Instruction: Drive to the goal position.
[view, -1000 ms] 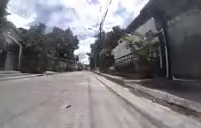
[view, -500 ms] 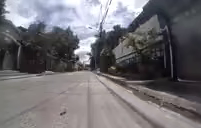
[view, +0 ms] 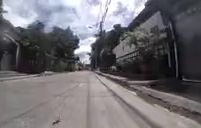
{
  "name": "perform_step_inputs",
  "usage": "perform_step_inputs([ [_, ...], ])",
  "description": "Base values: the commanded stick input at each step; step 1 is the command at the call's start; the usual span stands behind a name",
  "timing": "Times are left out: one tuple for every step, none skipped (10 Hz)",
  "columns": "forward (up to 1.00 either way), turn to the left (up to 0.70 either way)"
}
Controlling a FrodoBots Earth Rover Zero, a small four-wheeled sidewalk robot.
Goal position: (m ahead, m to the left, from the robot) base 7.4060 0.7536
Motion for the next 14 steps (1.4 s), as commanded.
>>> perform_step_inputs([
  [0.5,0.0],
  [0.5,0.0],
  [0.5,0.0],
  [0.5,0.0],
  [0.5,0.0],
  [0.5,0.0],
  [0.5,0.0],
  [0.5,0.0],
  [0.5,0.0],
  [0.5,0.0],
  [0.5,0.0],
  [0.5,0.0],
  [0.5,0.0],
  [0.5,0.0],
])
